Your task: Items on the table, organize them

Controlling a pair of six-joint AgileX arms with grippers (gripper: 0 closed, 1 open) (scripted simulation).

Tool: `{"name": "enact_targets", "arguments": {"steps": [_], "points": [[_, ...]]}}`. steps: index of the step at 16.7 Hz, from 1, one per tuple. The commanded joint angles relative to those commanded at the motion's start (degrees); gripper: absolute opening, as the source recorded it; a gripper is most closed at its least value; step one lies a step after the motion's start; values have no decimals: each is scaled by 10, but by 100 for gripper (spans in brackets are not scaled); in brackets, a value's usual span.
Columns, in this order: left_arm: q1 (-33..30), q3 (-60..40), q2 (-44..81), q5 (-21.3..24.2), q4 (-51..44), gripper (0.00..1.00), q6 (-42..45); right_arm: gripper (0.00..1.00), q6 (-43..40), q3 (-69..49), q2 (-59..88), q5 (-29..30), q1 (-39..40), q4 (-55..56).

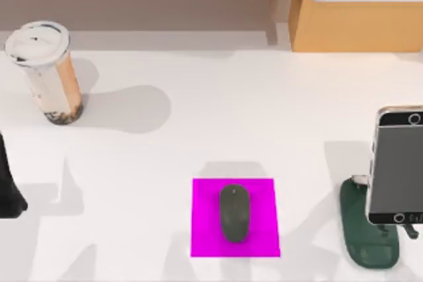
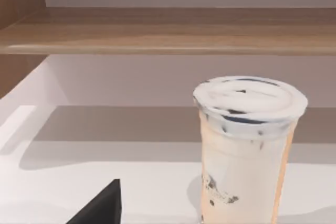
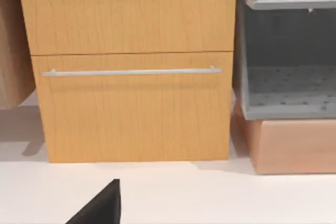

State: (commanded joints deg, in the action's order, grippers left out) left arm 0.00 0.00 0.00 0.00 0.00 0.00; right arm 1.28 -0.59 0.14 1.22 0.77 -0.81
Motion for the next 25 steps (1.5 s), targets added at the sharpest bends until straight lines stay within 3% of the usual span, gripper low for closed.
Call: {"name": "enact_targets", "arguments": {"steps": [8, 12, 17, 25], "points": [[-2, -1, 6, 0, 6, 100, -2, 100, -13, 6, -1, -12, -8, 8], [-26, -5, 87, 3, 86, 100, -22, 100, -13, 6, -1, -12, -8, 8], [-61, -12, 304, 0, 270, 100, -51, 100, -13, 6, -1, -12, -8, 8], [-82, -84, 785, -19, 624, 100, -51, 100, -13, 6, -1, -12, -8, 8]]}}
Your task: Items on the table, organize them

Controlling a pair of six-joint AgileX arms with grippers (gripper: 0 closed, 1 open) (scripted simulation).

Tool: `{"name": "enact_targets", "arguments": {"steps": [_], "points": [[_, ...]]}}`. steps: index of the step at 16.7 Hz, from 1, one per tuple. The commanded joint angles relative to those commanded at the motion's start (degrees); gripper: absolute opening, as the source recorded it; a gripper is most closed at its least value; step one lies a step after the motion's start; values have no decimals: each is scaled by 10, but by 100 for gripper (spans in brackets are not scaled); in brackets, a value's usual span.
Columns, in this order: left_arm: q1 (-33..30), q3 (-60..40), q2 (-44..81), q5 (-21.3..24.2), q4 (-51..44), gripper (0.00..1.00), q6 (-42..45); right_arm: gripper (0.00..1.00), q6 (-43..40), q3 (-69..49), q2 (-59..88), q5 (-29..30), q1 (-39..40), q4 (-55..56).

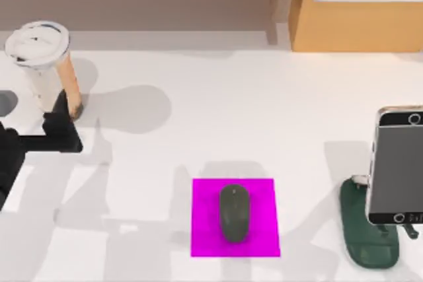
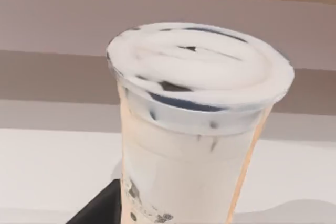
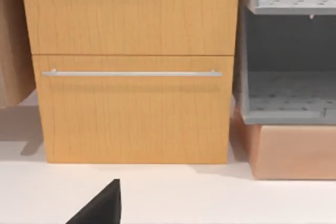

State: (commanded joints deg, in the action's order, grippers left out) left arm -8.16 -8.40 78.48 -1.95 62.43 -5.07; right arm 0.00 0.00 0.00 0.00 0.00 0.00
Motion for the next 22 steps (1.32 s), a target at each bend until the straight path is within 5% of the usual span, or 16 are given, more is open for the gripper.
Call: {"name": "enact_targets", "arguments": {"steps": [9, 22], "points": [[14, -130, 364, -18, 245, 100, 45, 100, 0, 0, 0, 0, 0, 0], [19, -197, 405, -15, 228, 100, 48, 100, 0, 0, 0, 0, 0, 0]]}}
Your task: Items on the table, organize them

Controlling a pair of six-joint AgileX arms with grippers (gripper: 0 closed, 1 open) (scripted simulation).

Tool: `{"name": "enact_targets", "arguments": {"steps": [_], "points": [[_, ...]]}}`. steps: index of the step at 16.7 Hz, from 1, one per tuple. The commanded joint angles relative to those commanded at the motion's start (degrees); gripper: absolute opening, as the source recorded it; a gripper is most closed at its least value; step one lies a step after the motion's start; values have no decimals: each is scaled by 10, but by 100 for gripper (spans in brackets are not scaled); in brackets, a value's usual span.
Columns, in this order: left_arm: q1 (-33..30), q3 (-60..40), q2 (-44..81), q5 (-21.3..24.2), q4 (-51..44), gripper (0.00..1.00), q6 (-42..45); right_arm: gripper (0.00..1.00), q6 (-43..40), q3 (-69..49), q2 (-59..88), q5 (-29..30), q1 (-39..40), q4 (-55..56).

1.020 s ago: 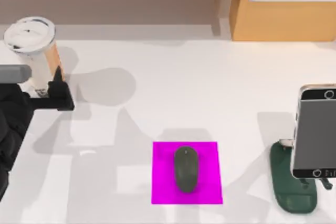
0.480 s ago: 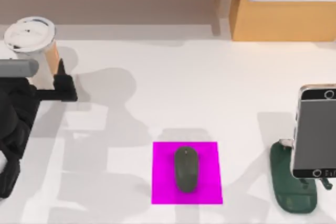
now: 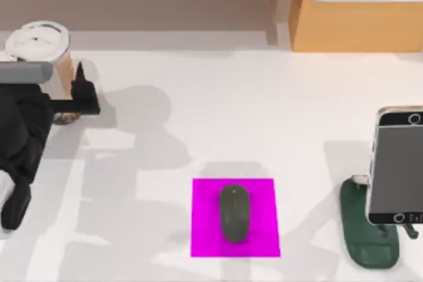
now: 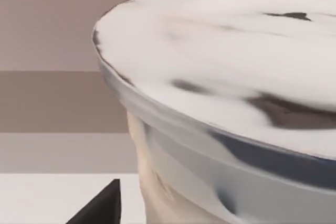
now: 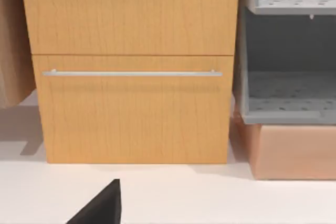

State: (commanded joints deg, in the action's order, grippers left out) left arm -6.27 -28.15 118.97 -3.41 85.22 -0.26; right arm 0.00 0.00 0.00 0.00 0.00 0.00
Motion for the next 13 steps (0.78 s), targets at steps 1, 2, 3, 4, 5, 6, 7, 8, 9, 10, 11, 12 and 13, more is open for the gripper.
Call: {"name": "enact_targets", "arguments": {"steps": [1, 2, 3, 4, 5, 6, 7, 8, 9, 10, 11, 12, 13], "points": [[1, -10, 4, 1, -5, 100, 0, 100, 0, 0, 0, 0, 0, 0], [1, -15, 7, 1, -9, 100, 0, 100, 0, 0, 0, 0, 0, 0], [1, -16, 7, 1, -9, 100, 0, 100, 0, 0, 0, 0, 0, 0], [1, -16, 7, 1, -9, 100, 0, 100, 0, 0, 0, 0, 0, 0], [1, -16, 7, 1, -9, 100, 0, 100, 0, 0, 0, 0, 0, 0], [1, -16, 7, 1, -9, 100, 0, 100, 0, 0, 0, 0, 0, 0], [1, -16, 7, 1, -9, 92, 0, 100, 0, 0, 0, 0, 0, 0], [1, -16, 7, 1, -9, 85, 0, 100, 0, 0, 0, 0, 0, 0], [1, -16, 7, 1, -9, 77, 0, 100, 0, 0, 0, 0, 0, 0], [1, -16, 7, 1, -9, 70, 0, 100, 0, 0, 0, 0, 0, 0], [1, -16, 7, 1, -9, 62, 0, 100, 0, 0, 0, 0, 0, 0], [1, -16, 7, 1, -9, 55, 0, 100, 0, 0, 0, 0, 0, 0], [1, -16, 7, 1, -9, 47, 0, 100, 0, 0, 0, 0, 0, 0]]}}
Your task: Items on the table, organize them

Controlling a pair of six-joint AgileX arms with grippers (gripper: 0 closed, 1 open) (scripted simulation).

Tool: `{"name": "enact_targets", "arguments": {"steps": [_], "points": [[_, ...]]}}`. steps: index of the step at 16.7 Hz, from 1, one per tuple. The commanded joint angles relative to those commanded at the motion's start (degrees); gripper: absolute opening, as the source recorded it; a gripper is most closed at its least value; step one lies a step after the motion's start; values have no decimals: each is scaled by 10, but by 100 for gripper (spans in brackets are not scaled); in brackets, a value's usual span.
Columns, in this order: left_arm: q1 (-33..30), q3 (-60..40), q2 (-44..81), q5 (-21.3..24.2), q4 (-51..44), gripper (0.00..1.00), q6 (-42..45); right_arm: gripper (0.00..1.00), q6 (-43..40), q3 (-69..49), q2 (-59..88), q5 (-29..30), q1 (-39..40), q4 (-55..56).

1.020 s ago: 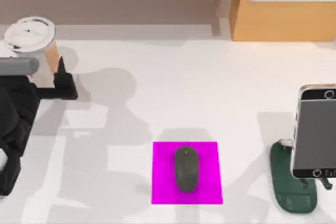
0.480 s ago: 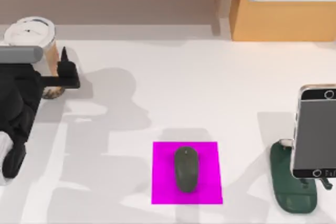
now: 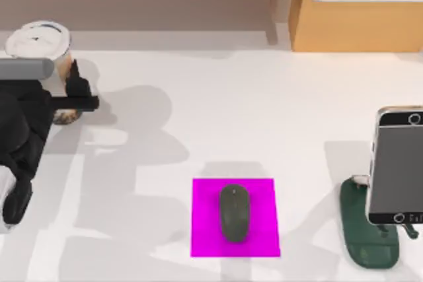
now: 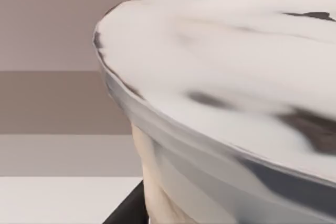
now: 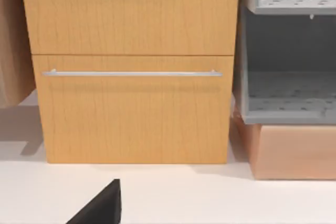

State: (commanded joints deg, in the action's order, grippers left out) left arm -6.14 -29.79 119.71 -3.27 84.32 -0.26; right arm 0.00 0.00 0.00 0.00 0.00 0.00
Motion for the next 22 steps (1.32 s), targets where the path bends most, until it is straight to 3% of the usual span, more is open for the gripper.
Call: {"name": "enact_targets", "arguments": {"steps": [6, 22], "points": [[0, 0, 0, 0, 0, 2, 0, 100, 0, 0, 0, 0, 0, 0], [-1, 2, -30, 0, -28, 0, 1, 100, 0, 0, 0, 0, 0, 0]]}}
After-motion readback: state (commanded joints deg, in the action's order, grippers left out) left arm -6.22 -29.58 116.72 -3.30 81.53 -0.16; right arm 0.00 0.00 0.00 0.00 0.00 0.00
